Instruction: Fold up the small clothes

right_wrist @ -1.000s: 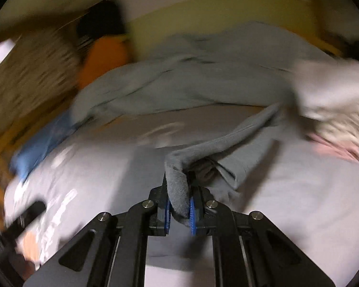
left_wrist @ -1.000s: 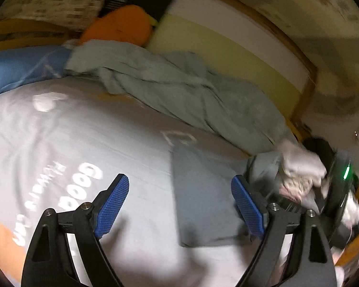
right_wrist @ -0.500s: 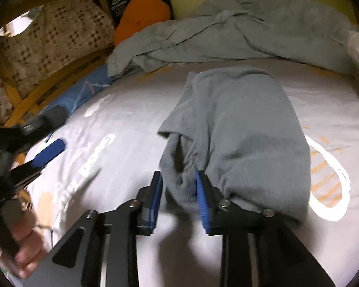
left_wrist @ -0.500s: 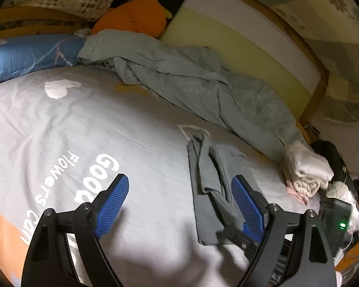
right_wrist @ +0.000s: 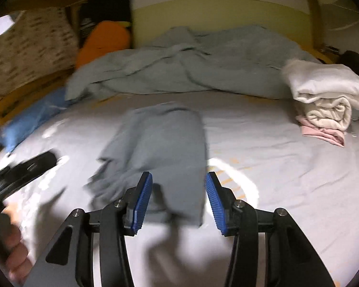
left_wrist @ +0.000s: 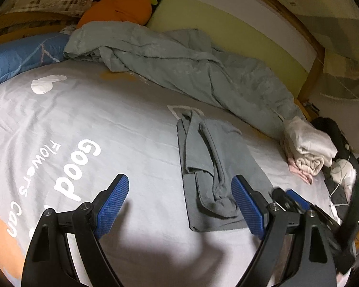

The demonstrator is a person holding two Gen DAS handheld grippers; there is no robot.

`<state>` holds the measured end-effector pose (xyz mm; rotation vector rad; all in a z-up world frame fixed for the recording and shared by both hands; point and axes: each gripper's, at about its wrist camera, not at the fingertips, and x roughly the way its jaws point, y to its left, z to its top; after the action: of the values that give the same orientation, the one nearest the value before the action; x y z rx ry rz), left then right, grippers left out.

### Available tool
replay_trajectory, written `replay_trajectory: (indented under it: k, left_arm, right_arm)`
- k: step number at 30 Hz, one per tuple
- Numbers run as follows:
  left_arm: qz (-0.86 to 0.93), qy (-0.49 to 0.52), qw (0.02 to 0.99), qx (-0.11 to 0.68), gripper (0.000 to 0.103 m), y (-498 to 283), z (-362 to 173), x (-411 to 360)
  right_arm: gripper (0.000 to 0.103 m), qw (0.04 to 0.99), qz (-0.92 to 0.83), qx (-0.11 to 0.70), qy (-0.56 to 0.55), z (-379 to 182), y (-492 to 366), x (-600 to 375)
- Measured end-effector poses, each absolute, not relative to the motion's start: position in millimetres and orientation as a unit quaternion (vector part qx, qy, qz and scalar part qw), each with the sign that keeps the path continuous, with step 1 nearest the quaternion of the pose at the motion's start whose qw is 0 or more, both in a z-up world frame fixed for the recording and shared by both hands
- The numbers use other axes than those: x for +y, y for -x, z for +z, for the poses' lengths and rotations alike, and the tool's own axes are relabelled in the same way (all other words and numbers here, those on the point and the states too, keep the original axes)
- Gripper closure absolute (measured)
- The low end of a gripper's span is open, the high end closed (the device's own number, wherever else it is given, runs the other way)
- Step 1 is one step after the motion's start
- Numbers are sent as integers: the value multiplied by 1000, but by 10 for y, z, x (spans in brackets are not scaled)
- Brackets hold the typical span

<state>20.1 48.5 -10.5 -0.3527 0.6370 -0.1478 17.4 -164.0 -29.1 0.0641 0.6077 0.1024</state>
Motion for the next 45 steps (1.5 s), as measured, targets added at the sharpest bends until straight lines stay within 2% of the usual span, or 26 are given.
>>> replay_trajectory:
  k: [3, 4, 6, 8, 13, 20, 22, 23, 24, 30, 35, 38, 39, 41, 45]
  left_arm:
    - [-105, 169, 922, 332, 19, -265, -193, 407]
    - [-115, 167, 918, 340, 24, -283, -218, 369]
    - [-130, 156, 913, 354, 45, -316, -252, 291]
    - [-140, 156, 912, 354, 51, -353, -228, 255]
    - [-196, 199, 885, 371, 52, -740, -69, 233]
    - [-151, 159, 876, 430, 53, -1872, -12, 97]
    - [-183, 173, 859, 446, 67, -2104, -67, 75]
    - [-208, 190, 847, 450, 88, -2180, -105, 88]
    - [-226, 206, 836, 456, 98, -2244, -148, 107]
    - [-196, 177, 862, 433, 98, -2300, 22, 153]
    - [-155, 101, 864, 468, 97, -2488, -212, -54]
    - [-167, 111, 867, 456, 91, -2353, -233, 9]
    - [-169, 115, 872, 446, 84, -2285, -179, 53]
    - [-168, 105, 886, 420, 77, -2085, -27, 123]
    - [-203, 81, 898, 382, 77, -1488, 244, 119]
  right_arm:
    - [65, 939, 70, 330, -65, -409, -333, -1693]
    - [65, 935, 77, 339, -68, -449, -355, -1693]
    - [65, 934, 74, 346, -53, -544, -328, -1690]
    - [65, 933, 78, 349, -42, -634, -292, -1697]
    - [62, 915, 122, 358, -140, -860, -256, -2029]
    - [61, 920, 119, 353, -119, -844, -252, -1933]
    - [61, 919, 121, 353, -125, -852, -250, -1950]
    - [60, 919, 123, 352, -126, -860, -246, -1956]
    - [60, 919, 124, 352, -127, -862, -245, -1963]
    - [58, 918, 127, 353, -127, -857, -288, -1959]
    - [56, 919, 124, 356, -113, -854, -318, -1929]
    - [55, 919, 125, 356, -114, -861, -319, -1953]
    - [55, 919, 126, 356, -117, -861, -316, -1965]
    - [55, 919, 128, 352, -122, -861, -307, -1985]
    - [54, 927, 113, 335, -123, -841, -235, -1985]
